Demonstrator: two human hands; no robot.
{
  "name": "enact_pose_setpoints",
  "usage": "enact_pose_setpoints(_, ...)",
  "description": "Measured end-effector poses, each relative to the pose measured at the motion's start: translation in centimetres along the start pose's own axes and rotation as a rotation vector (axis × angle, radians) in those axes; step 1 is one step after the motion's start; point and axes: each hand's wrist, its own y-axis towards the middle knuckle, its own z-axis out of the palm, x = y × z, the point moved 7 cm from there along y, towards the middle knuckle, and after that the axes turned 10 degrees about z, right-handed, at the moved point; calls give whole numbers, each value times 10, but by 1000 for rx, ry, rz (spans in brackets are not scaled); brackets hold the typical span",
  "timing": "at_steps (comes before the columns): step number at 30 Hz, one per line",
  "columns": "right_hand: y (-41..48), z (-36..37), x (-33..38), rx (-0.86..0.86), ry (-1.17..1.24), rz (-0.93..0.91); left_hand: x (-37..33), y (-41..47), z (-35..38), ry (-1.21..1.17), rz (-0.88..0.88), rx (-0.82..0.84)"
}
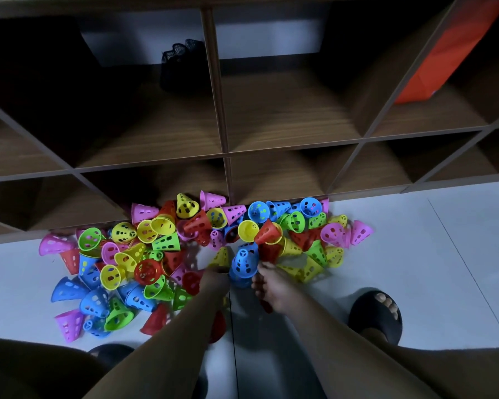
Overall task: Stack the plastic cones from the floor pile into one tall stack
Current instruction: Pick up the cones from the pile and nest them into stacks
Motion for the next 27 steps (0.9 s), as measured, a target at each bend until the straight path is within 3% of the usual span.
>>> enact_pose_setpoints(7,12,-22,-11,-185,-368,-3,5,10,-11,49,-28,-13)
enact_pose_setpoints(11,9,-44,-15,-273,-433,-16,25,40,-13,-59,-29,-68)
enact_pose_setpoints(18,-15,-76,-12,-604,-917,-320,-14,19,-5,-129,63,-33)
enact_pose_setpoints(27,-4,-71,-50,-484,-1206,-255,-28,7,-24,-192,98,-95)
